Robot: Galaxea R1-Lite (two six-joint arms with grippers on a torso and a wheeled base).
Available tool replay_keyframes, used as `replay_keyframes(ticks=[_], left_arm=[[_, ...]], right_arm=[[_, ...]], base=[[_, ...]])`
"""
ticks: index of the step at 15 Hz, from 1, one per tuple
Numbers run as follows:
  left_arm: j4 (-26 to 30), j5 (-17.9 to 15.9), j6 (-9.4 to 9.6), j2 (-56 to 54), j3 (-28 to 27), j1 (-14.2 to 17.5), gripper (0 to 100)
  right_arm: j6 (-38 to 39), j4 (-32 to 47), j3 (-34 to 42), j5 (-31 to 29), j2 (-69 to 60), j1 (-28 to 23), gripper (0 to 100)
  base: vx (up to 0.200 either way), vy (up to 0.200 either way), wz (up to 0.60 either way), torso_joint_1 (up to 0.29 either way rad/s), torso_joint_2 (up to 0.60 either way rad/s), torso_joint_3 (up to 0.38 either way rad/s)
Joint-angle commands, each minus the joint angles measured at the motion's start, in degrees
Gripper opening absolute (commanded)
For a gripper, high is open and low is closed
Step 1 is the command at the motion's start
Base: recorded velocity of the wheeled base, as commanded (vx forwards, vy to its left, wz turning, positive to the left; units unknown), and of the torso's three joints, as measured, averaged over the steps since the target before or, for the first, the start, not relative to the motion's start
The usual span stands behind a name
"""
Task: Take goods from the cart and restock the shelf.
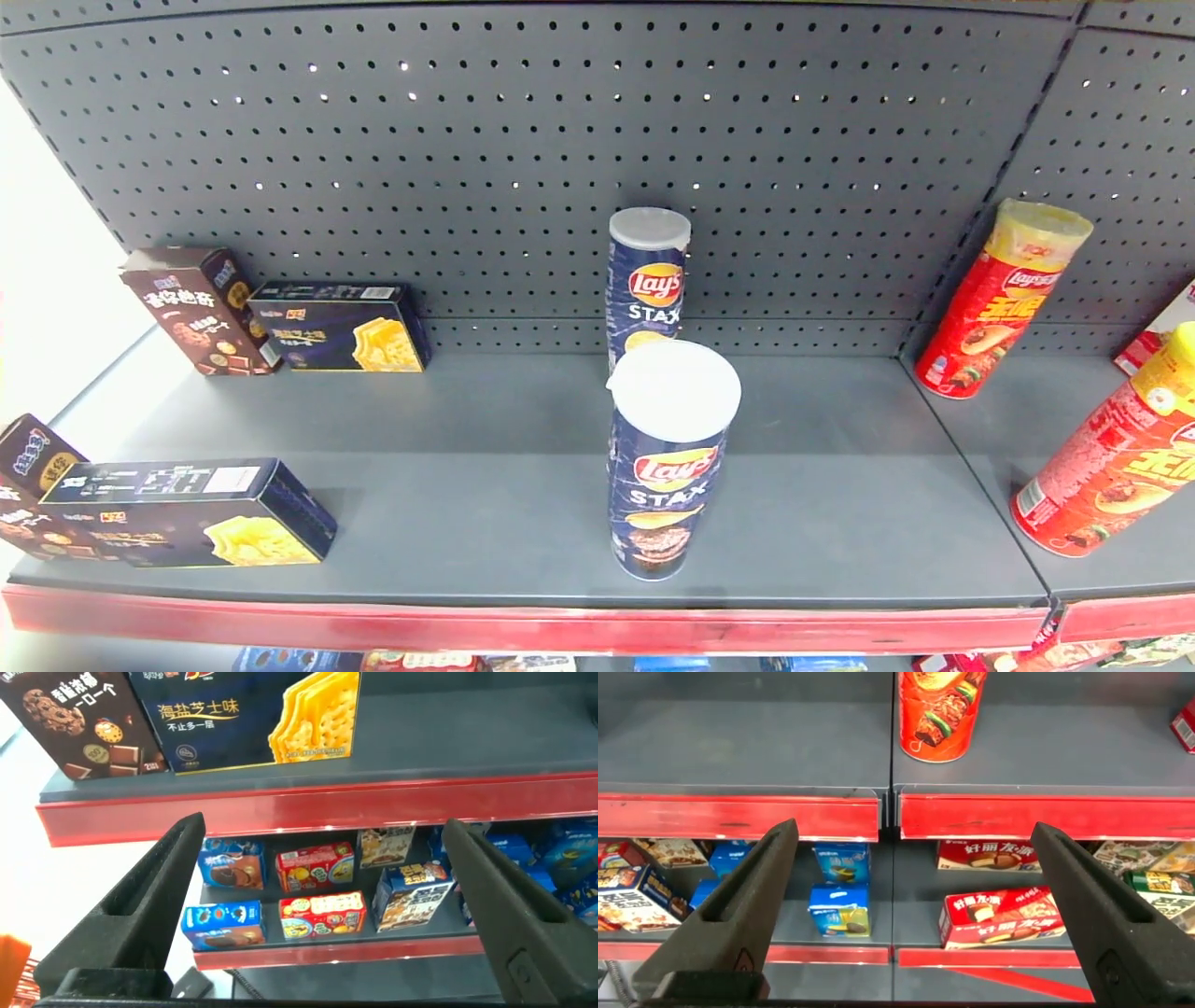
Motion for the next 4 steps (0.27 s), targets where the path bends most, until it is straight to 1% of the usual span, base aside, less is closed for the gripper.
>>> replay_keyframes(ticks=[1, 4], left_arm=[[0.0, 0.0, -0.01, 0.0, 0.0, 0.0, 100], [0.0, 0.0, -0.01, 0.0, 0.0, 0.0, 100]], right_arm=[[0.0, 0.1, 0.0, 0.0, 0.1, 0.0, 100], [0.0, 0.0, 0.0, 0.0, 0.1, 0.0, 100]], base=[[0.000, 0.000, 0.00, 0.000, 0.00, 0.000], [0.000, 0.000, 0.00, 0.000, 0.00, 0.000]])
